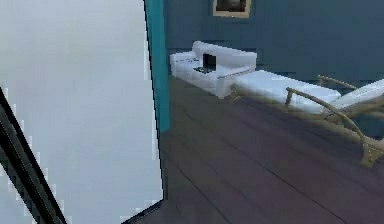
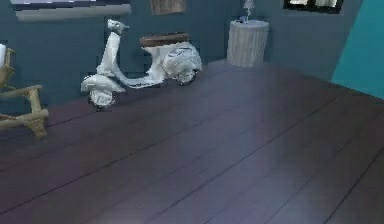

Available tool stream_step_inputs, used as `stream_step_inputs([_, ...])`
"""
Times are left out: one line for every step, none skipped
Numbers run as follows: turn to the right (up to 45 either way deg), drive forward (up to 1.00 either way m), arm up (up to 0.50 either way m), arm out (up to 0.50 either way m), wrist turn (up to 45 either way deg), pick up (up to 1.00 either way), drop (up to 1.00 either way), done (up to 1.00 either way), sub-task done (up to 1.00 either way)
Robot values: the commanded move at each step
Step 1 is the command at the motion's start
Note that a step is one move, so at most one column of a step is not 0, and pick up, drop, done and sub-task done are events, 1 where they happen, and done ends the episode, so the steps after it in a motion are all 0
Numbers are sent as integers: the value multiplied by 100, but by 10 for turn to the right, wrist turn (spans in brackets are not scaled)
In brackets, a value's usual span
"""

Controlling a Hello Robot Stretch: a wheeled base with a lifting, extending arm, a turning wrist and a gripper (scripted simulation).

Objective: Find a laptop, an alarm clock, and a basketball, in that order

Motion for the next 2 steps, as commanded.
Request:
stream_step_inputs([180,0,0,0,0,0,0,0,0])
stream_step_inputs([0,85,0,0,0,0,0,0,0])
